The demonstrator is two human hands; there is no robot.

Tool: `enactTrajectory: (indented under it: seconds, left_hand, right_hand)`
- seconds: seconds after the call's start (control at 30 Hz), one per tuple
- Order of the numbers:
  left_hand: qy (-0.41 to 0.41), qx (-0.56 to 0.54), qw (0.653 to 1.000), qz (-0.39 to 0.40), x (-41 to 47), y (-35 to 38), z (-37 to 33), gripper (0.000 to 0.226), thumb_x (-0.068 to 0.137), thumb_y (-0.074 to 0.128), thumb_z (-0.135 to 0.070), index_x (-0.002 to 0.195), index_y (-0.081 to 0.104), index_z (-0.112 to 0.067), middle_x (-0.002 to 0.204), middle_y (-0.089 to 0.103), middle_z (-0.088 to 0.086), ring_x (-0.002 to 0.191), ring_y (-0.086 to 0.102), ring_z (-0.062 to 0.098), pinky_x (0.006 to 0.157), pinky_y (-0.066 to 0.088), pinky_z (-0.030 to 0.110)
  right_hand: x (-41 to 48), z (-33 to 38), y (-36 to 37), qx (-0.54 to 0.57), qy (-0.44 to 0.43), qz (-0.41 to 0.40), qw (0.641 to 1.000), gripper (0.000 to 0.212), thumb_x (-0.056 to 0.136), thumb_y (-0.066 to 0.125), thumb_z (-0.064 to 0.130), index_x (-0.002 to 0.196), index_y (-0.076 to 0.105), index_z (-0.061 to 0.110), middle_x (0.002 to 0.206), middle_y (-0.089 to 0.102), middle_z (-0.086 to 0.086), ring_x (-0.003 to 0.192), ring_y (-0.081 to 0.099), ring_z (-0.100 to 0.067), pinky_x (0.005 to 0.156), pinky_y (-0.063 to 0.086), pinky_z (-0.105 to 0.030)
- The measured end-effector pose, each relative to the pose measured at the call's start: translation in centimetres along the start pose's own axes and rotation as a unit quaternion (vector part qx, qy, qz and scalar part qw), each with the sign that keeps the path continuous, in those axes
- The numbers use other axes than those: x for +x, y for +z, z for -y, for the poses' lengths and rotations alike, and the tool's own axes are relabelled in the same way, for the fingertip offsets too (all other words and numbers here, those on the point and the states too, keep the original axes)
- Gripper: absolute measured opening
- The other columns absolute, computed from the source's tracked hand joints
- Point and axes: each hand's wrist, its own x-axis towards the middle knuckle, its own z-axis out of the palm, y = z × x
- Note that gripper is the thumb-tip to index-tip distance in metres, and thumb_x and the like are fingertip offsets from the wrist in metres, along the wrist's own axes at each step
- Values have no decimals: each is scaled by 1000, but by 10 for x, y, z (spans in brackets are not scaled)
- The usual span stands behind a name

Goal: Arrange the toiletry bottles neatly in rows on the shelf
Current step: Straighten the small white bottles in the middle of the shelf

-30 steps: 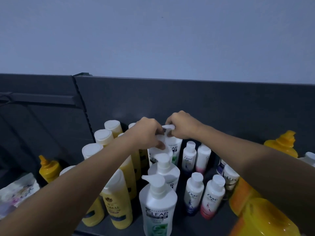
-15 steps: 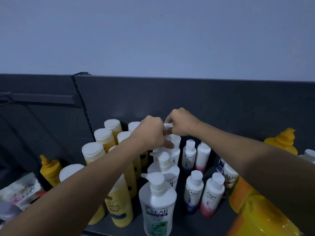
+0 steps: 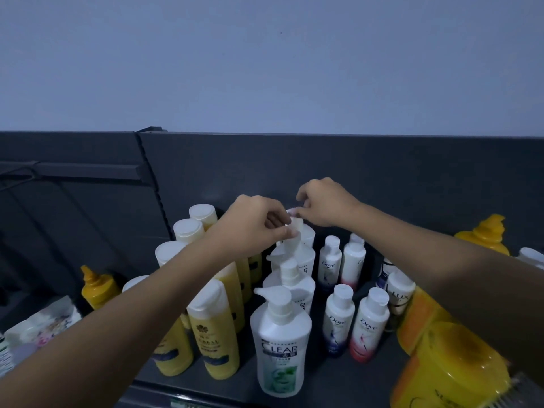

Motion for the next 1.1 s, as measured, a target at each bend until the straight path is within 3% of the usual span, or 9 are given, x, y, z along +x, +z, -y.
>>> enactTrajectory:
  seconds: [0.1,0.2,0.3,0.37,0.5,0.67,0.83,0.97,1.1]
  left_hand:
    - [28,16,998,61,-18,-4,-7,35,83,77,-51,106,76,-25,91,75,-14,85,68,-5,79,56,14]
    - [36,74,988,128,-26,2,-10,43,81,78,-50,115,73,-24,96,74,-10,91,68,6,80,56,26]
    - [51,113,984,131,-29,9,-10,30,81,80,-37,109,73,-26,76,64,-10,79,61,14,62,43,24]
    - [50,108,985,123,-31,9,-9,26,83,73,-20,108,74,-26,85,71,-8,84,65,13,65,48,25]
    - [63,106,983,136,-32,5,-8,38,81,63,-7,112,76,-24,97,77,-4,90,68,14,76,56,30]
    - [65,84,984,141,-30,4,-3,34,83,70,-11,110,79,-29,96,77,-8,87,67,8,70,54,22]
    - [68,89,984,141,-26,3,-1,35,85,72,-14,116,77,-29,106,75,-11,92,65,4,74,50,15]
    - [63,89,983,148,-28,1,-2,36,86,71,-11,118,76,-27,98,70,-16,86,61,0,63,40,4]
    - [60,99,982,151,-29,1,-3,39,85,75,-19,123,72,-27,101,67,-18,91,59,0,69,41,7]
  right_hand:
    - [-40,11,-23,23,9,-18,1000,18,90,75,34,88,77,16,82,74,4,88,72,-16,82,61,-39]
    - [-93,30,-34,46,-1,53,998,4,84,76,23,82,80,21,74,74,12,80,72,-4,76,60,-28]
    - [-135,54,-24,95,-15,143,985,15,77,82,28,92,81,24,79,77,13,79,72,1,71,59,-20]
    - [-150,68,-8,103,-33,165,980,30,73,87,37,97,76,22,84,76,7,82,72,-6,72,60,-29]
    - [-156,77,19,65,-43,96,992,31,73,87,41,85,64,24,79,60,4,78,64,-19,68,56,-40]
    - [-156,73,24,114,-35,66,991,22,77,87,34,78,65,30,63,47,11,57,47,-7,56,40,-27]
    - [-154,75,31,147,-25,44,988,22,79,86,35,96,79,23,64,51,10,57,47,-6,57,40,-27]
    - [-155,77,32,153,-35,39,987,25,81,86,33,101,78,20,68,53,11,59,47,-3,54,33,-20]
    - [-158,76,27,134,-44,52,989,30,81,86,36,97,76,13,71,58,12,70,56,-12,60,45,-28]
